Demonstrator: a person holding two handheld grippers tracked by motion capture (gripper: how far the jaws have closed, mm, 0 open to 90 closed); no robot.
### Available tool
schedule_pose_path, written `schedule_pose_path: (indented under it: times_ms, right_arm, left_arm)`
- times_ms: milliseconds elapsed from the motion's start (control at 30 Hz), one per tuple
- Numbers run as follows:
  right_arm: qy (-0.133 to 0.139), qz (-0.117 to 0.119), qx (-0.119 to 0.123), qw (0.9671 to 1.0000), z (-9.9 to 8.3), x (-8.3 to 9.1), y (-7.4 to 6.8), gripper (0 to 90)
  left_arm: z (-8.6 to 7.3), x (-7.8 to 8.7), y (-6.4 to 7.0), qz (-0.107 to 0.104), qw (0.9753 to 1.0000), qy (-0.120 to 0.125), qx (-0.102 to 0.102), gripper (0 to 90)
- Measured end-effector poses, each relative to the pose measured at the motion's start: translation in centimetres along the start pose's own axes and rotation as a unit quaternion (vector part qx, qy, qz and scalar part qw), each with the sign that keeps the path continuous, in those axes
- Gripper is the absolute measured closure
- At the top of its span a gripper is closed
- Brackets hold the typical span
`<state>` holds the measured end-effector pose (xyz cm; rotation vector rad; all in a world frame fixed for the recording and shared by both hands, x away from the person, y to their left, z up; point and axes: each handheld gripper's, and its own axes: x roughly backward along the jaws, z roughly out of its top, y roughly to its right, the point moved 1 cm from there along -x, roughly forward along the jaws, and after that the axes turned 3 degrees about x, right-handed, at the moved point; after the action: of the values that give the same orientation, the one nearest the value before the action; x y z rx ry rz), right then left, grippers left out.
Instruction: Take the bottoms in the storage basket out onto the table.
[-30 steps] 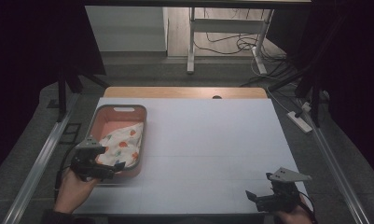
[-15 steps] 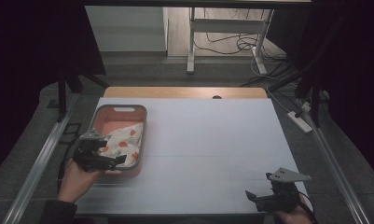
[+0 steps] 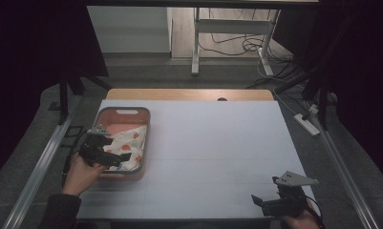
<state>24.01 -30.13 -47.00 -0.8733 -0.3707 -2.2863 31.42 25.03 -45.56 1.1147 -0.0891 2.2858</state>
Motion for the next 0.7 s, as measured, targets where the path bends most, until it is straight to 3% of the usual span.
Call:
schedule_pose_path:
  times_ms: [400, 600, 633, 700]
  right_arm:
    - [0.000, 0.000, 0.000, 1.0000, 0.0, 0.0, 0.0, 0.8]
    - [0.000, 0.001, 0.001, 1.0000, 0.0, 0.0, 0.0, 0.8]
    - [0.000, 0.001, 0.001, 1.0000, 0.0, 0.0, 0.0, 0.8]
    - [-0.001, 0.001, 0.001, 1.0000, 0.0, 0.0, 0.0, 0.8]
  left_arm:
    - [1.9, -2.0, -1.2, -0.003, 0.9992, -0.011, -0.039, 0.0]
    - [2.1, -3.5, -1.7, -0.008, 0.9974, -0.039, -0.061, 0.0]
    - [2.2, -4.0, -1.8, -0.002, 0.9959, -0.055, -0.071, 0.0]
    - [2.2, -4.3, -1.8, 0.002, 0.9954, -0.060, -0.075, 0.0]
